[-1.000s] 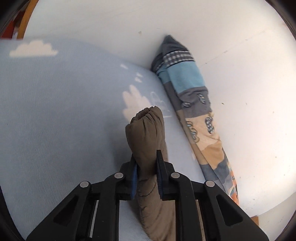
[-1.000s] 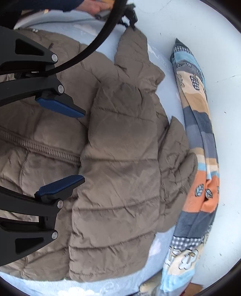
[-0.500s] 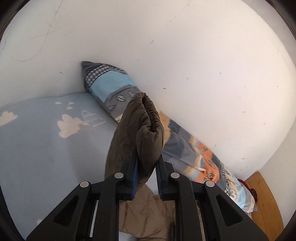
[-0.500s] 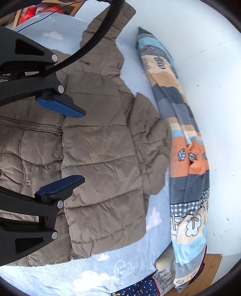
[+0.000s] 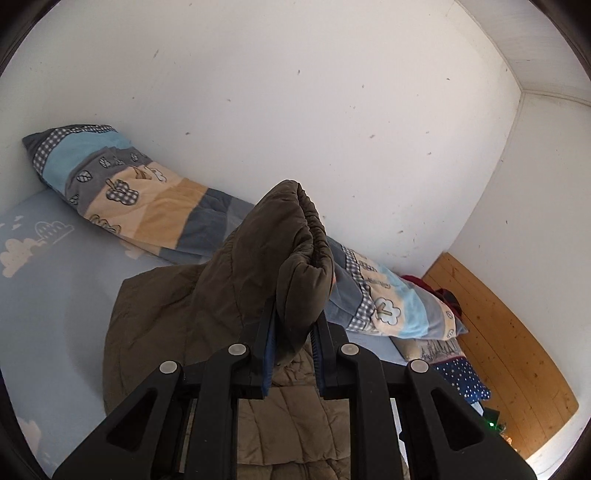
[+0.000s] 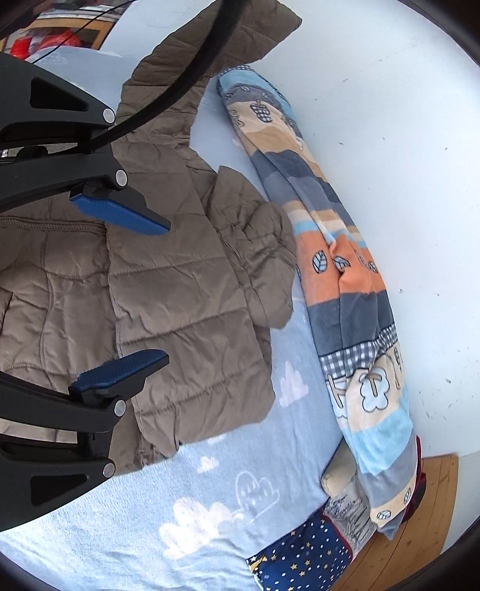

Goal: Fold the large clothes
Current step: 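Carry the sleeve across the jacket body and open the left gripper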

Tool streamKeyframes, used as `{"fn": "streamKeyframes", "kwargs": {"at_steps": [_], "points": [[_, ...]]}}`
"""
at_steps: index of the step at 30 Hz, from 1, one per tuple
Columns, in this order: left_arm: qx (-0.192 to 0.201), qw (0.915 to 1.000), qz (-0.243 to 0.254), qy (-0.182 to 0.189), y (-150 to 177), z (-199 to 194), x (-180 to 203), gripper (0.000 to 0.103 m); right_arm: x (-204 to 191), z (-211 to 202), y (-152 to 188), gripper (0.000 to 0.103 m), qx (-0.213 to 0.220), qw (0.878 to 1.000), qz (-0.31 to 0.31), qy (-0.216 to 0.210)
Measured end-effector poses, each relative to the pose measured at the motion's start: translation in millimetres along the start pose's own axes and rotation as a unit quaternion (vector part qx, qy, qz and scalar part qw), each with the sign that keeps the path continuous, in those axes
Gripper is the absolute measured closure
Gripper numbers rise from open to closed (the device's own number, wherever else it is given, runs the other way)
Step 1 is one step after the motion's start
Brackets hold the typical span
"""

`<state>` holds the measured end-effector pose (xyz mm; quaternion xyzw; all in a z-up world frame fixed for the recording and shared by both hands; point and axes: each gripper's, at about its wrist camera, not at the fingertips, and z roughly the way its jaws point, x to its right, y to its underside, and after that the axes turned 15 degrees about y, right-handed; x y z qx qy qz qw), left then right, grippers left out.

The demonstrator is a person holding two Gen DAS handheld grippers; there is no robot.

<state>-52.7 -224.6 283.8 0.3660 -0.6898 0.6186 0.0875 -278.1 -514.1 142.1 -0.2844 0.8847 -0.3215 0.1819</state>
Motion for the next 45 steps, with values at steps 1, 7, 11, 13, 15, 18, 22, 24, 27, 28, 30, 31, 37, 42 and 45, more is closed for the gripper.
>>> {"fn": "streamKeyframes", "kwargs": {"at_steps": [1, 7, 11, 13, 15, 18, 22, 24, 27, 28, 30, 31, 37, 42, 45], "points": [[-0.005, 1.0000, 0.000, 0.005, 3, 6, 3, 0.087, 4, -1, -1, 0.034, 0.001, 1.000, 0.005, 0.001], [-0.052, 0.9979, 0.006, 0.039, 40, 46, 35, 0.087, 21, -4, -4, 0.034, 0.006, 1.000, 0.016, 0.010], [-0.097, 0.9939, 0.026, 0.046, 72, 77, 50, 0.087, 30, -6, -6, 0.034, 0.010, 1.000, 0.017, 0.019], [-0.125, 0.9907, 0.029, 0.046, 93, 95, 51, 0.087, 35, -8, -7, 0.034, 0.014, 0.999, 0.016, 0.030], [-0.147, 0.9876, 0.031, 0.045, 113, 111, 52, 0.087, 42, -9, -8, 0.034, 0.015, 0.999, 0.019, 0.037], [-0.184, 0.9812, 0.040, 0.044, 146, 134, 56, 0.087, 51, -10, -8, 0.034, 0.013, 0.999, 0.023, 0.042], [-0.217, 0.9740, 0.051, 0.041, 178, 158, 58, 0.087, 63, -9, -9, 0.034, 0.013, 0.998, 0.030, 0.049], [-0.230, 0.9705, 0.058, 0.040, 192, 164, 59, 0.087, 66, -9, -10, 0.034, 0.012, 0.998, 0.032, 0.053], [-0.260, 0.9627, 0.065, 0.040, 214, 174, 58, 0.087, 69, -7, -10, 0.034, 0.010, 0.998, 0.033, 0.054], [-0.267, 0.9606, 0.066, 0.040, 219, 177, 58, 0.087, 69, -6, -10, 0.034, 0.010, 0.998, 0.033, 0.054], [-0.288, 0.9547, 0.064, 0.040, 229, 182, 56, 0.086, 69, -5, -10, 0.034, 0.009, 0.998, 0.034, 0.055], [-0.294, 0.9531, 0.063, 0.038, 231, 185, 54, 0.084, 69, -5, -10, 0.034, 0.009, 0.998, 0.033, 0.055], [-0.313, 0.9462, 0.041, 0.070, 235, 178, 58, 0.042, 67, -4, -11, 0.034, 0.009, 0.998, 0.033, 0.054], [-0.286, 0.9548, 0.048, 0.067, 201, 144, 68, 0.040, 64, -8, -15, 0.034, 0.017, 0.998, 0.044, 0.050], [-0.257, 0.9653, 0.043, 0.016, 169, 115, 52, 0.038, 57, -8, -16, 0.034, 0.018, 0.998, 0.042, 0.041]]}}
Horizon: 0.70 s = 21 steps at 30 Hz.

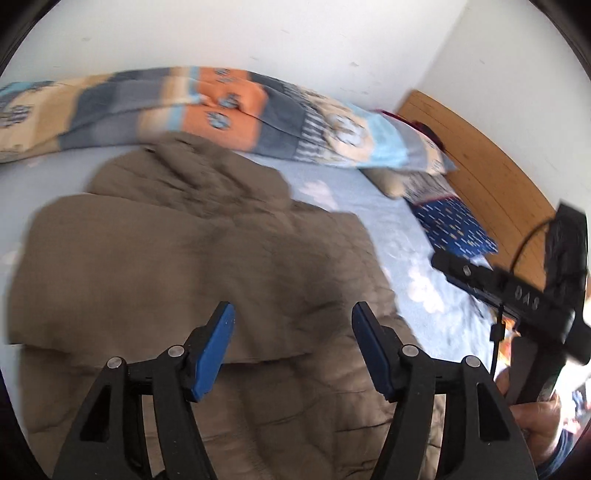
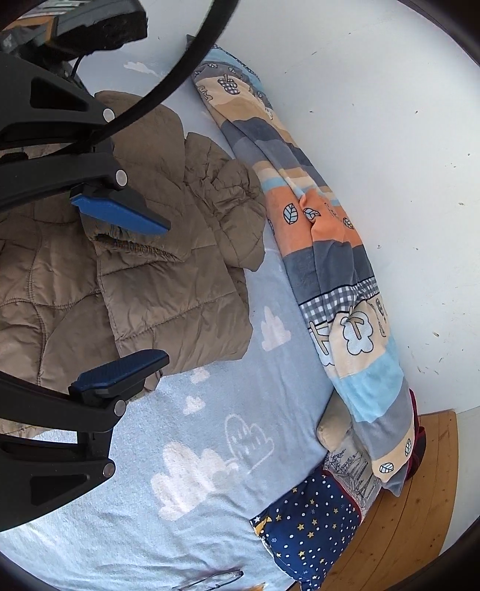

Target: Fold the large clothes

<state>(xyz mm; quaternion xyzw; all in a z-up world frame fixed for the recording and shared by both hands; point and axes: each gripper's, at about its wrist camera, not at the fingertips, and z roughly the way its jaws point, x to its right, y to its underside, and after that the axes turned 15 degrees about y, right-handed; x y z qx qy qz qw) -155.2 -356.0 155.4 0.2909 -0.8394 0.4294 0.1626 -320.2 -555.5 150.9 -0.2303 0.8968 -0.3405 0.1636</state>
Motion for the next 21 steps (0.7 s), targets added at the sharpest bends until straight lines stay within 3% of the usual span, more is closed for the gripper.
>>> {"fn": "streamKeyframes", "kwargs": {"at_steps": [4, 8, 10, 13, 18, 21], "points": [[0.029, 0.9935, -0.033, -0.105, -5, -49, -51, 0.035, -23, 2, 5, 0.034, 0.000, 0.999, -0.033, -0.016], [0.051, 0.9789, -0.056, -0.190, -4, -71, -114, 0.035, -51, 10, 15, 0.035, -0.009, 0.997, -0.074, -0.033], [0.051, 0.9745, -0.083, -0.203, 0, -74, -146, 0.035, -65, 18, 22, 0.039, -0.017, 0.995, -0.092, -0.039], [0.034, 0.9743, -0.096, -0.201, 6, -63, -173, 0.035, -84, 30, 32, 0.041, -0.022, 0.992, -0.119, -0.033], [-0.013, 0.9655, -0.065, -0.252, 14, -37, -184, 0.032, -103, 58, 44, 0.042, -0.037, 0.988, -0.152, -0.015], [-0.018, 0.9639, -0.089, -0.250, 23, -31, -195, 0.026, -104, 85, 53, 0.042, -0.071, 0.985, -0.156, -0.001]]}}
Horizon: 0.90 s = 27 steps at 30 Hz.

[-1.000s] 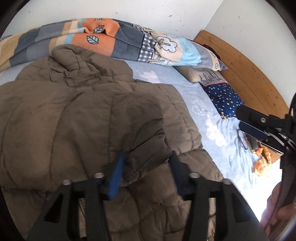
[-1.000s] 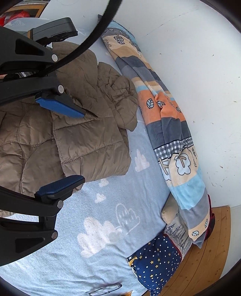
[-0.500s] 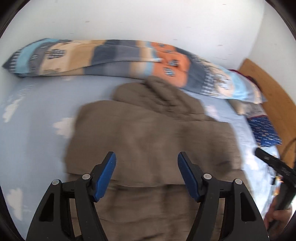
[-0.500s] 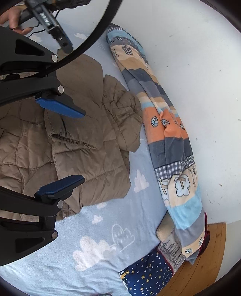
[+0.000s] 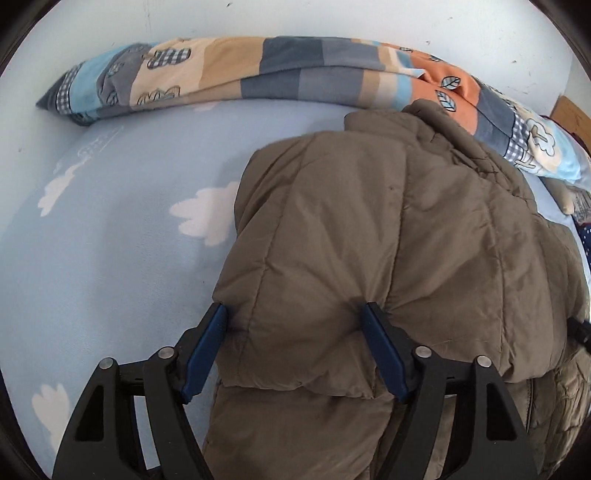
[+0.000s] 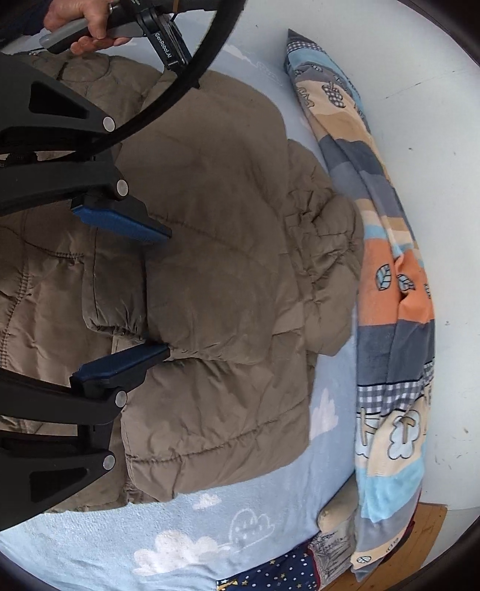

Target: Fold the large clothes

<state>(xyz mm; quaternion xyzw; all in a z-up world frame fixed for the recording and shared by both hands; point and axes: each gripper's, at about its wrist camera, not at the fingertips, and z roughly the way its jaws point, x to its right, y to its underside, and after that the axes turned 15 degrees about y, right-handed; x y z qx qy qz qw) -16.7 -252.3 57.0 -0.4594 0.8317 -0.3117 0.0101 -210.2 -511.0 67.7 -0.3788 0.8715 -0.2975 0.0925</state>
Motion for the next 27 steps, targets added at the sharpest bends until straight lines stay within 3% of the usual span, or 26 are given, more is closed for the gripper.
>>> {"fn": "streamKeyframes", "kwargs": {"at_steps": [5, 7, 10, 13, 16, 18, 23, 27], "points": [[0.003, 0.9998, -0.017, 0.010, -5, -6, -4, 0.025, 5, 26, 4, 0.039, -0.039, 0.999, 0.008, -0.012], [0.025, 0.9994, -0.015, 0.017, -12, -23, 1, 0.026, 7, 21, 2, 0.039, -0.043, 0.999, 0.014, -0.010], [0.073, 0.9972, 0.004, 0.016, -22, -51, 17, 0.026, 12, 2, -2, 0.039, -0.024, 0.999, 0.023, -0.013], [0.089, 0.9950, 0.041, 0.020, -24, -62, 41, 0.026, 13, -23, -7, 0.038, 0.021, 0.999, 0.025, -0.002], [0.081, 0.9932, 0.080, 0.024, -20, -53, 66, 0.026, 14, -37, -9, 0.038, 0.056, 0.998, 0.032, -0.013], [0.070, 0.9925, 0.099, 0.017, -15, -40, 77, 0.026, 13, -35, -9, 0.038, 0.058, 0.998, 0.030, -0.017], [0.037, 0.9927, 0.114, 0.012, -9, -11, 86, 0.025, 4, -16, -12, 0.038, 0.039, 0.999, 0.024, -0.028], [0.008, 0.9956, 0.092, 0.019, -3, 11, 79, 0.025, 4, 6, -9, 0.038, 0.006, 0.999, 0.025, -0.024]]}}
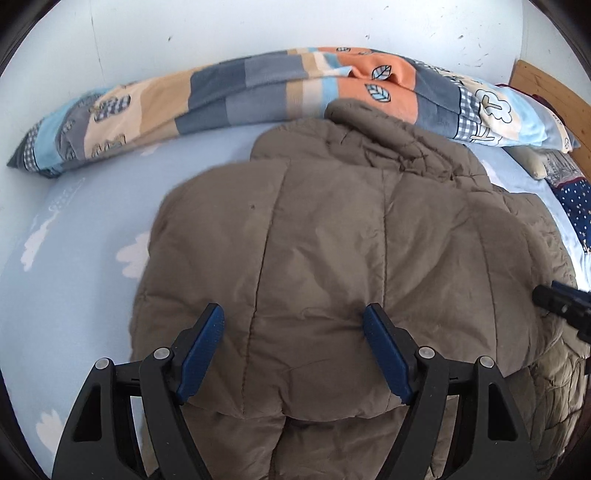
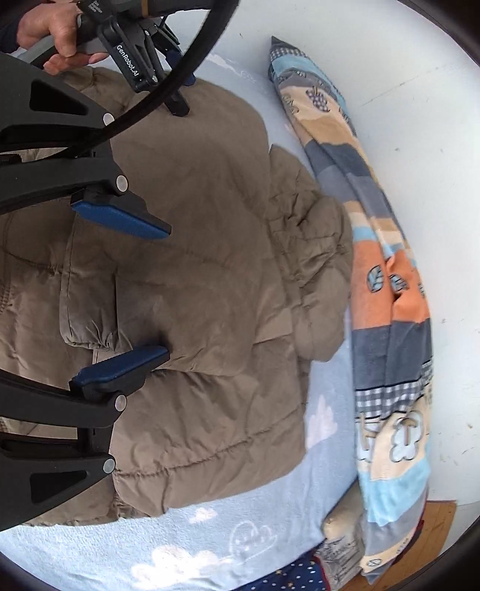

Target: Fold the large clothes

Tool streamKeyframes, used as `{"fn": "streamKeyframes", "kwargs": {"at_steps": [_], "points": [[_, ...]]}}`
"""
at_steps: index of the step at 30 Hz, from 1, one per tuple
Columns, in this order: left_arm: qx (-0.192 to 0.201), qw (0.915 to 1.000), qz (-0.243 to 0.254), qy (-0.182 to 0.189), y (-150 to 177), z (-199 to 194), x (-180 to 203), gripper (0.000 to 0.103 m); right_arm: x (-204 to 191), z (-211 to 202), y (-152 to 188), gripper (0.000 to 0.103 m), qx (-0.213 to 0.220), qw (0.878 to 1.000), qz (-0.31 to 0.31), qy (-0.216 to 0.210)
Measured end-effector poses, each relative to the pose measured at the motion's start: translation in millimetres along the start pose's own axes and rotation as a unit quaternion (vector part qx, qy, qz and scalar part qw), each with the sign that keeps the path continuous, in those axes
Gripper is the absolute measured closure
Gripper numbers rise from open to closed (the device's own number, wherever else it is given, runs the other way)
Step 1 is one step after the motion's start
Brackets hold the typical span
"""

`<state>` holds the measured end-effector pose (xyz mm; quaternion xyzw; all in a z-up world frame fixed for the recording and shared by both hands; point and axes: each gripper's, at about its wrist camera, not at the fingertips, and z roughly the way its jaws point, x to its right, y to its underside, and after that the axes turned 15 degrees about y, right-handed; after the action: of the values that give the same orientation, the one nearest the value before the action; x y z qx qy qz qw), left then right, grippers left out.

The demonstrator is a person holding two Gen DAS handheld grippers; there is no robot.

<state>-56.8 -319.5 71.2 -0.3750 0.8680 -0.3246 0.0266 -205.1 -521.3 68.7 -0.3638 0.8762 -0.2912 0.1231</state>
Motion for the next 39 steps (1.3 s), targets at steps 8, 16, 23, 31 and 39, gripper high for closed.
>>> {"fn": "streamKeyframes", "kwargs": {"at_steps": [8, 16, 23, 31, 39], "points": [[0.028, 0.9992, -0.016, 0.024, -8, -39, 1, 0.025, 10, 11, -1, 0.034, -0.040, 0.999, 0.011, -0.013], [0.130, 0.9915, 0.007, 0.005, 10, -170, 7, 0.025, 39, -63, 1, 0.032, 0.014, 0.999, 0.019, -0.034], [0.144, 0.9895, -0.013, -0.009, 99, -244, -10, 0.024, 103, -117, 43, 0.031, 0.029, 0.997, 0.058, -0.042], [0.093, 0.9892, -0.107, -0.039, 229, -265, -54, 0.024, 171, -151, 138, 0.028, 0.005, 0.991, 0.132, -0.032], [0.063, 0.9910, -0.113, -0.033, 264, -255, -37, 0.024, 177, -188, 205, 0.026, 0.008, 0.988, 0.152, -0.029]]}}
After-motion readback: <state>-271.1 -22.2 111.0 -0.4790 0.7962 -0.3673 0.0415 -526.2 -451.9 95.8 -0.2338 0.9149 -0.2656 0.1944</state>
